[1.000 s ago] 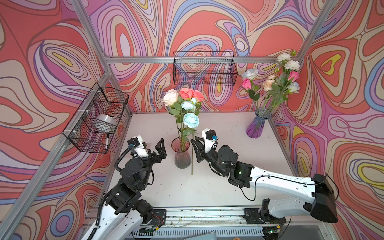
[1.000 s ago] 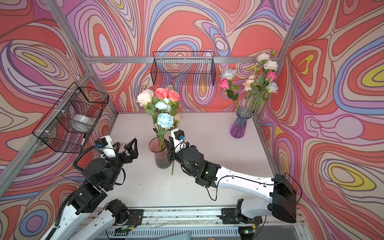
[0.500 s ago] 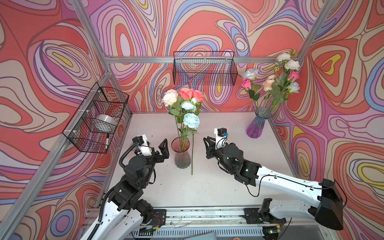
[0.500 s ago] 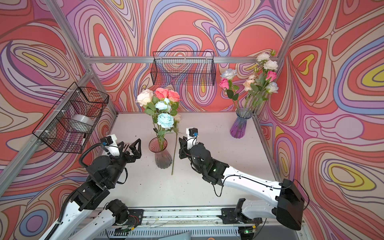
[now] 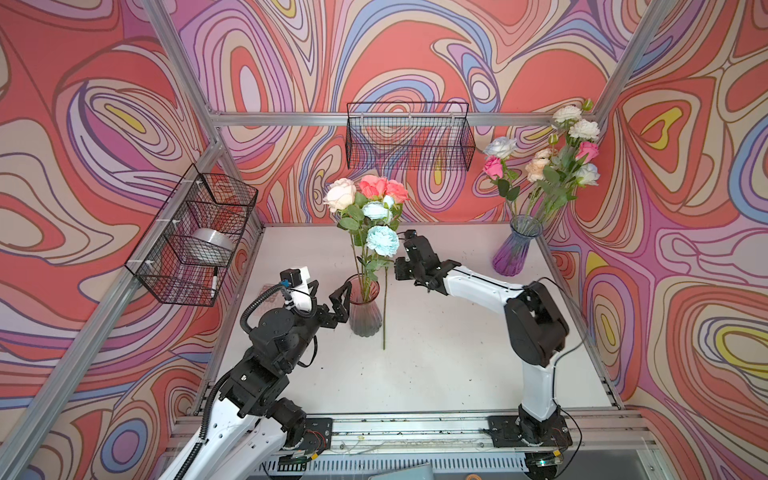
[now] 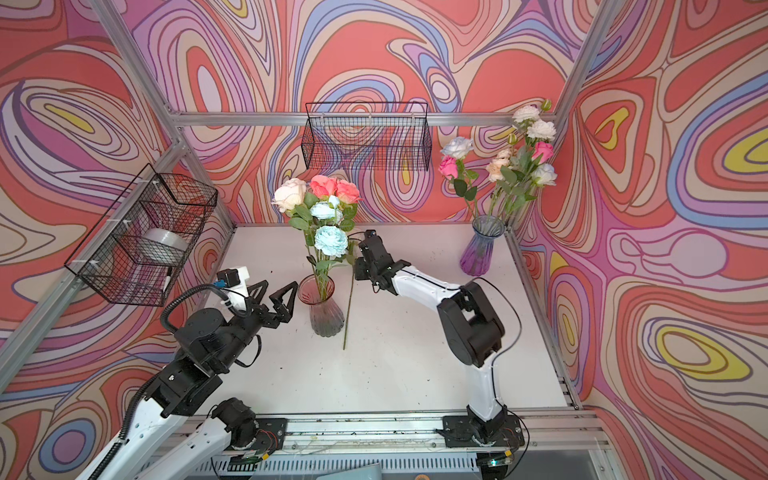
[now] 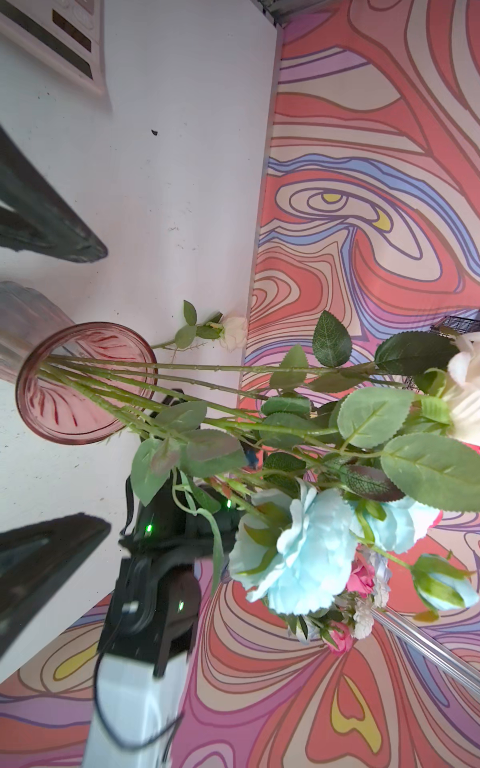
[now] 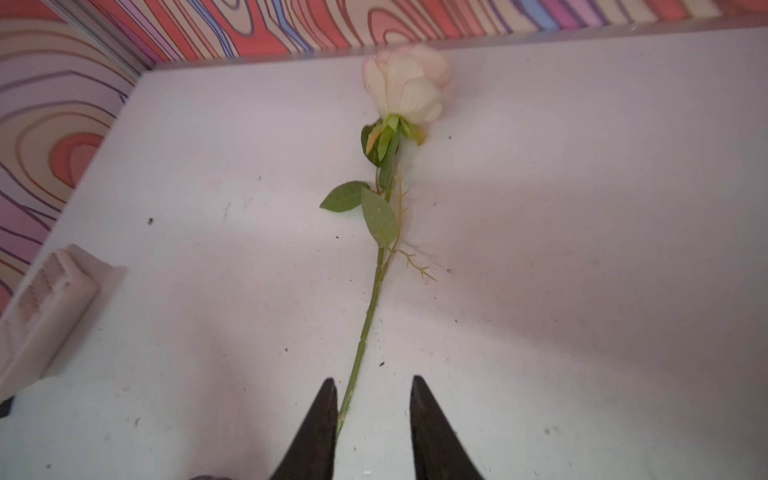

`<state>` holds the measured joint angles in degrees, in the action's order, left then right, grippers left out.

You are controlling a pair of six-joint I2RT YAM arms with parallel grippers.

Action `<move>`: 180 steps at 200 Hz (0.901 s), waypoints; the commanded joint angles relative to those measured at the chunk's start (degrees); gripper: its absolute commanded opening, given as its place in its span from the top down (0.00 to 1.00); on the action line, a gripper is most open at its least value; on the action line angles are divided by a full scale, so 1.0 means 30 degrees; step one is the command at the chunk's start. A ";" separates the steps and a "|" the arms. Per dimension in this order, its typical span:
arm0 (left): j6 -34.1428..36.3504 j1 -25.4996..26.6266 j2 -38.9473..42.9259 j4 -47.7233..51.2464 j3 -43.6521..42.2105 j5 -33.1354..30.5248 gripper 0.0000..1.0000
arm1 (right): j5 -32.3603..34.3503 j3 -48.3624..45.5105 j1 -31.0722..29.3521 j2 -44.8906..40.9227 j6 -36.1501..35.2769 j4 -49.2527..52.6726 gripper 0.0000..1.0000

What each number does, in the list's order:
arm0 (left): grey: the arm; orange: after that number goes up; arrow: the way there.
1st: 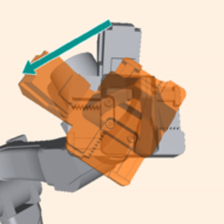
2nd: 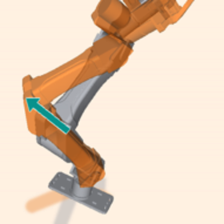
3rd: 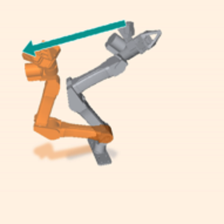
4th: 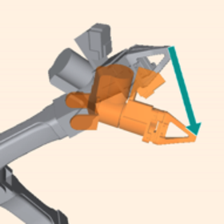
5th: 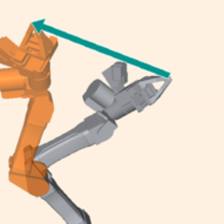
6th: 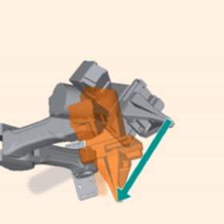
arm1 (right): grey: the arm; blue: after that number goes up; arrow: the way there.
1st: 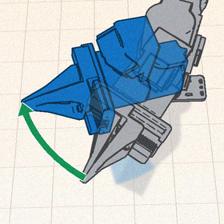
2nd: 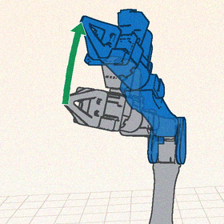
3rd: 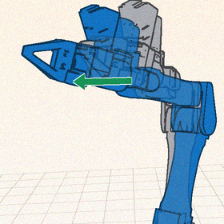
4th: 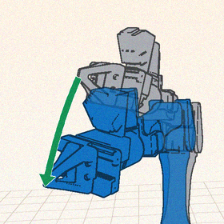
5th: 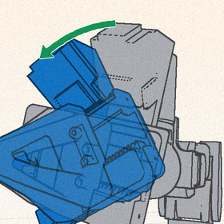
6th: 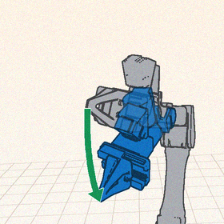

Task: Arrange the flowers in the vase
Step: 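Open the right gripper and move it down to the cream rose stem, then close the right gripper on the cream rose stem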

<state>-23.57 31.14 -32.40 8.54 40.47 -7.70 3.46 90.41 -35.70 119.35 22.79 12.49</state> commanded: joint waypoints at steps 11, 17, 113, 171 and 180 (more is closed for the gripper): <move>0.0273 -0.0077 0.0218 -0.0669 0.0281 0.0409 0.05 | 0.0165 0.4625 0.0001 0.4002 -0.0571 0.3888 0.66; 0.0270 -0.0094 0.0225 -0.0685 0.0294 0.0334 0.05 | 0.0272 0.5222 -0.0009 0.4610 -0.0586 0.4108 0.65; 0.0147 -0.0086 0.0239 -0.0646 0.0317 0.0448 0.05 | 0.3542 1.0857 -0.0596 0.9869 -0.0571 0.8130 0.72; 0.0236 -0.0095 0.0280 -0.0640 0.0285 0.0285 0.05 | 0.4341 0.7742 -0.0110 0.7762 -0.0688 0.7887 0.99; 0.0238 -0.0070 0.0282 -0.0647 0.0310 0.0283 0.05 | 0.4224 0.6743 0.0032 0.7055 -0.0707 0.7599 1.00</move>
<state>-23.59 31.11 -32.23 7.92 40.47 -6.46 15.31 118.50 -37.23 143.37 20.82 30.39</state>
